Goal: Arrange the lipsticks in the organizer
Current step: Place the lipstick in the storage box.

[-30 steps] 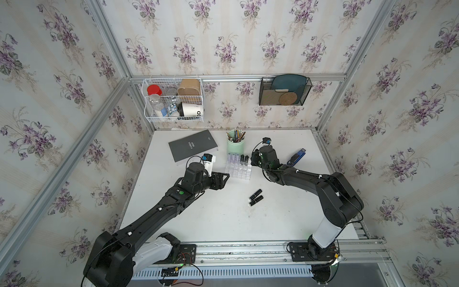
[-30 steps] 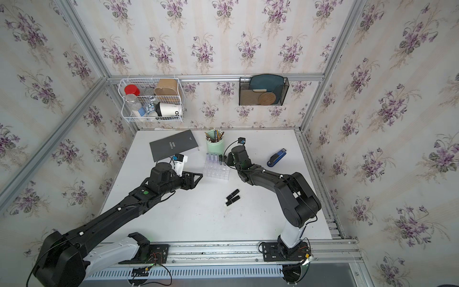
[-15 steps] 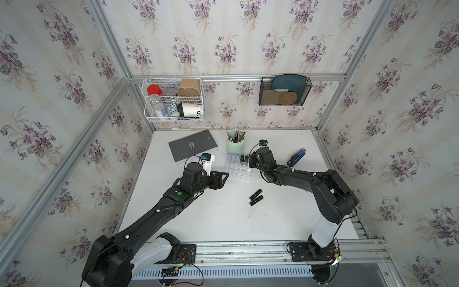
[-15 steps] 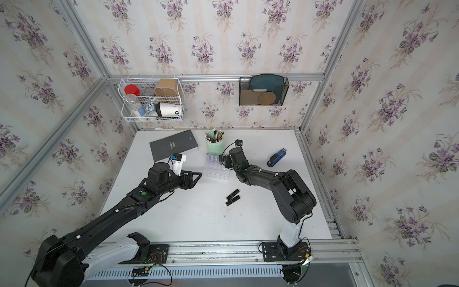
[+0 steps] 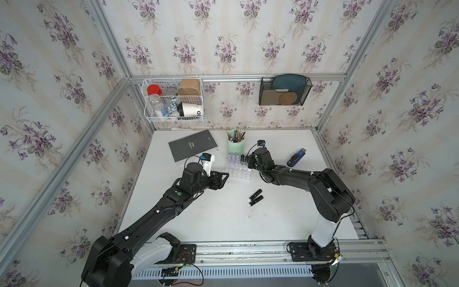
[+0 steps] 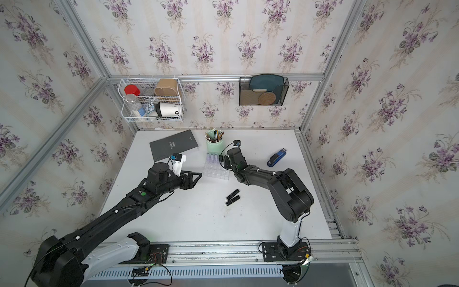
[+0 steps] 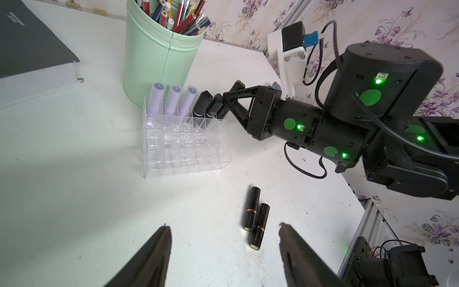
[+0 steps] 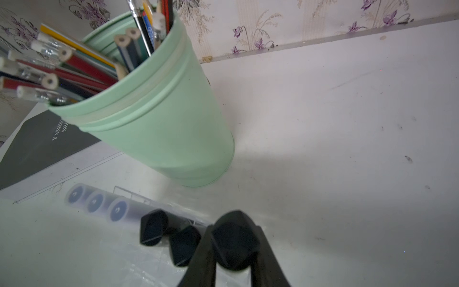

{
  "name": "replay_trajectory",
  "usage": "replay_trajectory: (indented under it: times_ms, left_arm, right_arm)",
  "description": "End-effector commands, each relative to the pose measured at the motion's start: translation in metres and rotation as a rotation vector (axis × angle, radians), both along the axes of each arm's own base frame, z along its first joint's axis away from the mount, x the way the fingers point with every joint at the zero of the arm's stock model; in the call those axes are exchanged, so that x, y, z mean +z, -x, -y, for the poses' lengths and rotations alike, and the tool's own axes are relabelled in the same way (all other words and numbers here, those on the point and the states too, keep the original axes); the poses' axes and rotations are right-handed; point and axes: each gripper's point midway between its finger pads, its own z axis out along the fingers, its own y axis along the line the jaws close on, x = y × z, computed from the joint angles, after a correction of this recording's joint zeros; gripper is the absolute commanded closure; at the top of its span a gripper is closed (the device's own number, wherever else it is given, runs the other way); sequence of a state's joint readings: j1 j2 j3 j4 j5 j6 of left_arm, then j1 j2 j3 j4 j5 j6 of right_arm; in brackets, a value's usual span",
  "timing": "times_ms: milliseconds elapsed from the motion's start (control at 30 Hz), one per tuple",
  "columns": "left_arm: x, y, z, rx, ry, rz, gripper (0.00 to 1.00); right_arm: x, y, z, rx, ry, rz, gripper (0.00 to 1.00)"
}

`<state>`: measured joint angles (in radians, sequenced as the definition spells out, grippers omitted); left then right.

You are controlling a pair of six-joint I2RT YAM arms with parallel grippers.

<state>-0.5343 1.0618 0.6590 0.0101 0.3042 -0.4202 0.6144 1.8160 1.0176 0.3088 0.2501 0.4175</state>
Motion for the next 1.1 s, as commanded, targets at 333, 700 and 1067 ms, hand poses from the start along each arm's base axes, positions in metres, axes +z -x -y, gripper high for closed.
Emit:
replay_trajectory:
  times_ms: [333, 700, 1067]
  left_arm:
    - [0.011, 0.001, 0.000, -0.016, -0.002, 0.037, 0.29]
    - [0.016, 0.003, 0.000, -0.020, -0.001, 0.038, 0.28]
    - [-0.054, 0.037, 0.048, -0.275, -0.300, -0.131, 0.35]
  right_arm:
    - [0.002, 0.002, -0.002, 0.006, 0.009, -0.008, 0.75]
    - [0.016, 0.009, -0.002, 0.017, -0.029, -0.006, 0.61]
    - [0.033, 0.066, 0.045, -0.044, -0.162, -0.151, 0.55]
